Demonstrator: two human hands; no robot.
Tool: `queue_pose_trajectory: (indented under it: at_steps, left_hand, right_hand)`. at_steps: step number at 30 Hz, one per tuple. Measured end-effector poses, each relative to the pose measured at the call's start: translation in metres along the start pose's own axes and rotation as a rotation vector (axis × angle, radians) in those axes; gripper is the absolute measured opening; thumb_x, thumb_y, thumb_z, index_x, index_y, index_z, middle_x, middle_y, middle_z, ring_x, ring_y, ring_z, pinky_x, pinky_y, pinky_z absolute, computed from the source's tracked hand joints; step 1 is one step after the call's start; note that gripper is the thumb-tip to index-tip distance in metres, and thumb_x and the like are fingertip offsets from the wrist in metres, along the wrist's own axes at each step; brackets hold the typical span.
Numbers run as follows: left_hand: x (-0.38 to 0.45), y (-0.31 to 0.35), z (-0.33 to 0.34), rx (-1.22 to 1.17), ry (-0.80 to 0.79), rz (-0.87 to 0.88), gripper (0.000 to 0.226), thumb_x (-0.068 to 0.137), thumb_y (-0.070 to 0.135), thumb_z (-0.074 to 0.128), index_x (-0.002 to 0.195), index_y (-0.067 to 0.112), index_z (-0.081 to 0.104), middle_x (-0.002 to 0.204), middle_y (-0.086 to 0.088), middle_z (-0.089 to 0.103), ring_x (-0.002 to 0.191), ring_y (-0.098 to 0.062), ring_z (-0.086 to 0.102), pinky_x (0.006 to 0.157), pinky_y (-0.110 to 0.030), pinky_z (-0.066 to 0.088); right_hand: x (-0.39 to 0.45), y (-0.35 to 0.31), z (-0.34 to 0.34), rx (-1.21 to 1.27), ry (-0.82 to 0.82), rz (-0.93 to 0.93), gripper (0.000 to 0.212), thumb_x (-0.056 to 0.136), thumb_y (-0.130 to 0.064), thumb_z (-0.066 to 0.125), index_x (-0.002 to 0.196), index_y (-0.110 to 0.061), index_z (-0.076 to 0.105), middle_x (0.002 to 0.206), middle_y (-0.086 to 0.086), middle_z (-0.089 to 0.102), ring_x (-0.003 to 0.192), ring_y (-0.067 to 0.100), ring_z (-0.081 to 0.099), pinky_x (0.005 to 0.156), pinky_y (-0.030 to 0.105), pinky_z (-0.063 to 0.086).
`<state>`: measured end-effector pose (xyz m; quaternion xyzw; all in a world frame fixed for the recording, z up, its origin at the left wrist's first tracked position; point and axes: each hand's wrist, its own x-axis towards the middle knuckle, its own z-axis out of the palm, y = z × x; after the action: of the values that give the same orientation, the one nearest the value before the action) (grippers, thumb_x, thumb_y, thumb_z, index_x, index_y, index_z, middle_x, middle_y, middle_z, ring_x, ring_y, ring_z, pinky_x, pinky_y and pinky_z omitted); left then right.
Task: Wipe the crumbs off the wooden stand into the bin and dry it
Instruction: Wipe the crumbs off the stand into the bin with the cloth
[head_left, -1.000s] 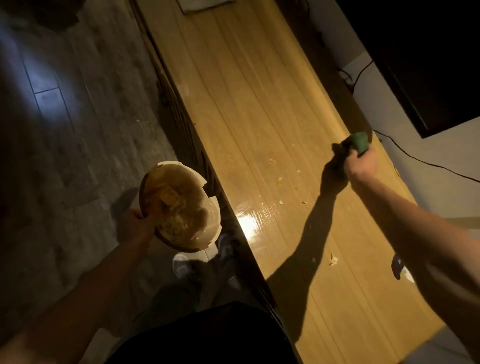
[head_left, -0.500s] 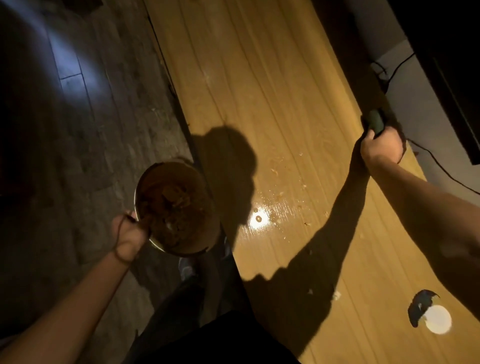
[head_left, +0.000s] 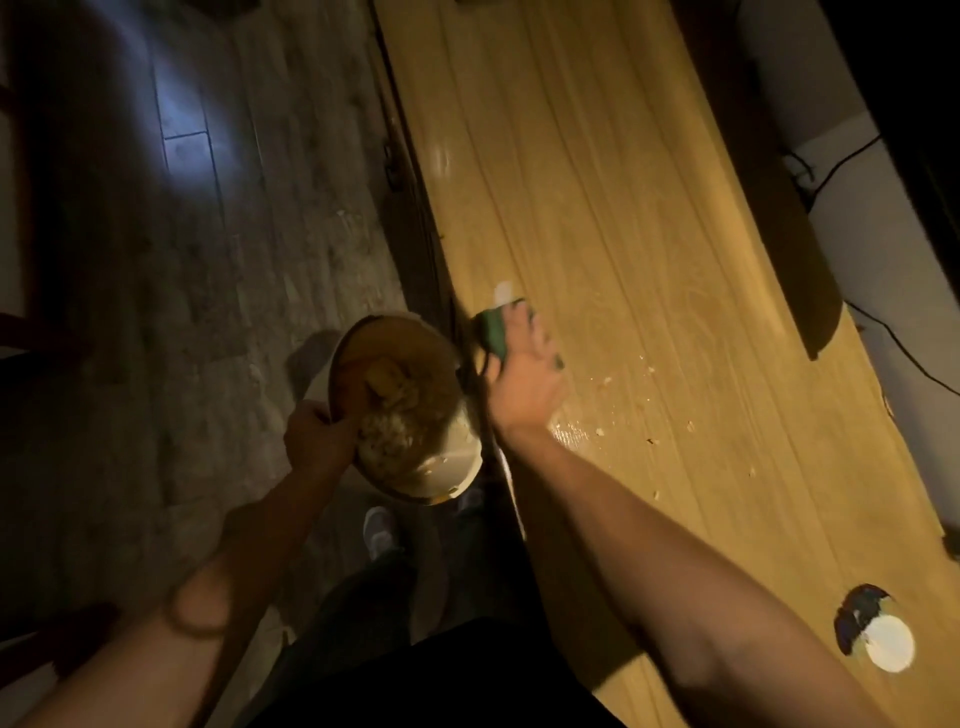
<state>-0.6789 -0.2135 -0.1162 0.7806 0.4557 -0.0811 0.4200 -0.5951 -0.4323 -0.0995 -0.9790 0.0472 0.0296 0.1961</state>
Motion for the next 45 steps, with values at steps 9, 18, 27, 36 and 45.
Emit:
queue_pose_trajectory:
  at_steps: [9, 18, 27, 36, 45]
  left_hand:
    - [-0.001, -0.011, -0.027, -0.132, -0.136, 0.007, 0.032, 0.079, 0.027, 0.078, 0.088, 0.006, 0.055, 0.083, -0.011, 0.059, 0.077, -0.026, 0.06, 0.055, -0.03, 0.044]
    - [-0.008, -0.01, -0.019, -0.031, -0.122, 0.062, 0.027, 0.078, 0.018, 0.08, 0.082, 0.0, 0.06, 0.079, -0.017, 0.06, 0.073, -0.027, 0.058, 0.056, -0.03, 0.043]
    - [-0.004, -0.013, -0.002, 0.036, -0.069, -0.005, 0.027, 0.075, 0.028, 0.081, 0.082, 0.01, 0.062, 0.079, -0.009, 0.062, 0.076, -0.03, 0.061, 0.064, -0.037, 0.048]
    - [-0.003, -0.016, 0.005, 0.077, -0.03, -0.063, 0.029, 0.078, 0.021, 0.081, 0.088, -0.001, 0.064, 0.094, -0.026, 0.066, 0.093, -0.041, 0.064, 0.076, -0.043, 0.048]
    - [-0.018, -0.014, 0.009, 0.135, -0.051, 0.059, 0.029, 0.08, 0.015, 0.08, 0.09, -0.008, 0.063, 0.083, -0.018, 0.058, 0.081, -0.026, 0.056, 0.068, -0.037, 0.042]
  right_hand:
    - [-0.078, -0.084, 0.021, 0.448, -0.368, -0.128, 0.045, 0.101, -0.017, 0.054, 0.146, -0.014, 0.051, 0.131, 0.012, 0.065, 0.119, 0.03, 0.062, 0.102, 0.041, 0.049]
    - [-0.021, 0.024, -0.053, 0.663, -0.065, 0.142, 0.028, 0.101, -0.022, 0.058, 0.126, -0.011, 0.064, 0.094, -0.005, 0.071, 0.08, -0.004, 0.065, 0.072, 0.022, 0.05]
    - [0.082, 0.224, -0.147, 0.319, 0.205, 0.47, 0.04, 0.101, -0.028, 0.053, 0.141, -0.021, 0.052, 0.13, 0.007, 0.064, 0.119, 0.026, 0.06, 0.104, 0.039, 0.048]
    - [0.113, 0.318, -0.149, 0.045, -0.005, 0.717, 0.045, 0.105, -0.038, 0.045, 0.138, -0.006, 0.051, 0.148, 0.02, 0.043, 0.128, 0.038, 0.05, 0.11, 0.044, 0.039]
    - [0.064, 0.235, -0.097, 0.1, 0.219, 0.414, 0.054, 0.095, -0.027, 0.054, 0.147, -0.035, 0.045, 0.157, -0.003, 0.044, 0.139, 0.025, 0.047, 0.117, 0.039, 0.035]
